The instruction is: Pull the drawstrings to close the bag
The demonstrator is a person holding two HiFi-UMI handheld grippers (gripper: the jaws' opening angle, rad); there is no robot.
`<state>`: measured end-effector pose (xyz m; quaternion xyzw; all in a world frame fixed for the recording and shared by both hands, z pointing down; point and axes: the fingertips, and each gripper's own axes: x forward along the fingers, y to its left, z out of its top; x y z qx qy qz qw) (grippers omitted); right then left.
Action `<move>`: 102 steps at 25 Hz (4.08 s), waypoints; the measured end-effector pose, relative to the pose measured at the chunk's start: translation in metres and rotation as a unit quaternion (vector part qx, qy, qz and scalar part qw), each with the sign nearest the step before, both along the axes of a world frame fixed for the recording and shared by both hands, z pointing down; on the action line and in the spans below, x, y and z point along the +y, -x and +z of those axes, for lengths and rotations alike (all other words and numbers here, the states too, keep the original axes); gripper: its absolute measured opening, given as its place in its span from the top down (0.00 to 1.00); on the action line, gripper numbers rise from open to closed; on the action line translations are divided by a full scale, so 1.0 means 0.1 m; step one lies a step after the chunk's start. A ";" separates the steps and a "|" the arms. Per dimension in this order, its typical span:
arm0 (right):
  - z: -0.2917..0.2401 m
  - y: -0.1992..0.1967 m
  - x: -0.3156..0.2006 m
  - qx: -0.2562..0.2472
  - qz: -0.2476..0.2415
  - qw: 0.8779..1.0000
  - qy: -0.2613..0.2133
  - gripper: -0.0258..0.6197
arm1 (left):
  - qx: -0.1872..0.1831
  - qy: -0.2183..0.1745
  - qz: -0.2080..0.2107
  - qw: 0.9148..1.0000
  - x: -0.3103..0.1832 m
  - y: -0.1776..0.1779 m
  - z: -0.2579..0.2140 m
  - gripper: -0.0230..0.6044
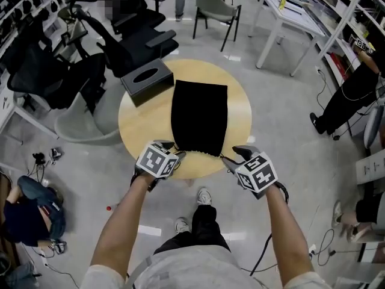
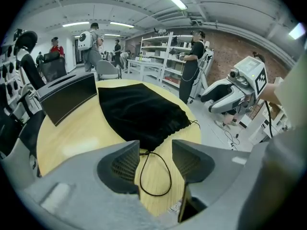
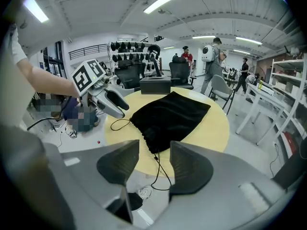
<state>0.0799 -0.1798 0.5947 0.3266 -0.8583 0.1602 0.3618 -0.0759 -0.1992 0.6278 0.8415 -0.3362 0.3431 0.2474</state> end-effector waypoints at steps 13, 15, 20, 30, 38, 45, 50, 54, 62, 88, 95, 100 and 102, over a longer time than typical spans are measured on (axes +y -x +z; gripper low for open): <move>0.45 0.02 -0.04 0.025 -0.051 0.997 0.056 0.67 | -0.015 0.062 0.020 0.998 -0.02 -0.04 0.37 0.62; 0.51 0.02 -0.05 0.026 -0.054 0.996 0.063 0.68 | -0.019 0.070 0.024 0.997 -0.01 -0.04 0.41 0.62; 0.63 0.06 -0.06 0.030 -0.065 0.995 0.074 0.70 | -0.023 0.088 0.029 0.995 0.00 -0.04 0.50 0.62; 0.79 0.11 -0.07 0.036 -0.066 0.993 0.093 0.74 | -0.047 0.093 0.023 0.994 -0.06 -0.03 0.54 0.63; 0.85 0.09 -0.09 0.066 -0.055 0.992 0.087 0.83 | -0.102 0.073 0.025 0.992 -0.09 0.03 0.58 0.76; 0.84 0.08 -0.09 0.077 -0.047 0.992 0.085 0.91 | -0.102 0.058 0.043 0.992 -0.07 0.04 0.56 0.87; 0.84 0.05 -0.11 0.080 -0.037 0.993 0.082 0.92 | -0.106 0.054 0.049 0.992 -0.04 0.05 0.57 0.92; 0.81 0.04 -0.11 0.078 -0.036 0.994 0.072 0.92 | -0.118 0.044 0.052 0.991 -0.02 0.09 0.57 0.93; 0.60 0.07 -0.23 0.073 -0.034 0.996 0.041 0.92 | -0.119 0.009 0.040 0.992 -0.14 0.17 0.33 0.93; -0.59 0.07 -1.17 0.060 -0.017 0.994 -0.091 0.92 | -0.117 -0.124 0.012 0.985 -1.04 0.22 -0.96 0.94; -0.80 0.06 -1.47 0.048 -0.016 0.992 -0.116 0.92 | -0.122 -0.145 0.002 0.982 -1.27 0.21 -1.15 0.94; -0.95 0.03 -1.68 0.040 -0.017 0.990 -0.134 0.92 | -0.125 -0.162 -0.007 0.979 -1.46 0.17 -1.31 0.94; -1.02 0.02 -1.78 0.037 -0.017 0.989 -0.141 0.92 | -0.125 -0.165 -0.014 0.978 -1.52 0.18 -1.36 0.94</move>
